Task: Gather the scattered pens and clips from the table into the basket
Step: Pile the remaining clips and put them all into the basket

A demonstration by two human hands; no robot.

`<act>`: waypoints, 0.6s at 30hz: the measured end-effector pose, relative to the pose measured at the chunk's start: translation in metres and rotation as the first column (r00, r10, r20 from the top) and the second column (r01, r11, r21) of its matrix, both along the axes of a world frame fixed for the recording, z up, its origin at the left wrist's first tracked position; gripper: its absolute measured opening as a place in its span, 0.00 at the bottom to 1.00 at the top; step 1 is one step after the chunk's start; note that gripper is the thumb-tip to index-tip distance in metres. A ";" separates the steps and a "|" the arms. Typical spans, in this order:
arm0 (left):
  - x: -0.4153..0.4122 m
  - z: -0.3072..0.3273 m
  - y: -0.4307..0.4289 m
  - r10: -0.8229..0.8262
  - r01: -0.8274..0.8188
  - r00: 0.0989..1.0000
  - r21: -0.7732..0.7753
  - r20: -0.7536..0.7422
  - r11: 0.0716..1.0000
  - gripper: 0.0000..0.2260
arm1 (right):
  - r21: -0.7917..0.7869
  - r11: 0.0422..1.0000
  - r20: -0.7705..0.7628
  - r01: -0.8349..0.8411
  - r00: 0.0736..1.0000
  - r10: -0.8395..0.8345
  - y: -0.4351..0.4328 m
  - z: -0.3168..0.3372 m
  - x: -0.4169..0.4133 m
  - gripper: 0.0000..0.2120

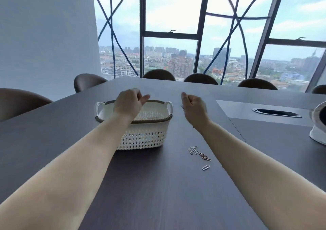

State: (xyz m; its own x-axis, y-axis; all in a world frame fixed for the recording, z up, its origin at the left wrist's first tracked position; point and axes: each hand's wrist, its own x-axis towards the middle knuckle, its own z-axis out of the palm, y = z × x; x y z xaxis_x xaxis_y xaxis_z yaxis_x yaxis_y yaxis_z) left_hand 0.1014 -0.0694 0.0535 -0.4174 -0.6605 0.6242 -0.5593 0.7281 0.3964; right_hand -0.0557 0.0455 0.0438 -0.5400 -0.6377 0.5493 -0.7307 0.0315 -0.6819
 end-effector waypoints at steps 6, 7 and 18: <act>0.023 -0.010 -0.020 0.001 -0.009 0.996 0.087 0.087 0.996 0.14 | -0.081 0.992 -0.189 -0.093 0.979 0.076 -0.050 0.042 0.037 0.24; 0.030 -0.011 -0.021 0.032 -0.034 0.996 0.025 0.081 0.999 0.13 | -0.064 0.994 -0.210 -0.092 0.975 0.077 -0.058 0.041 0.039 0.23; 0.081 -0.029 -0.024 -0.003 0.037 0.966 -0.127 0.259 0.991 0.10 | 0.379 0.920 -0.249 -0.103 0.946 0.209 -0.086 0.001 0.039 0.09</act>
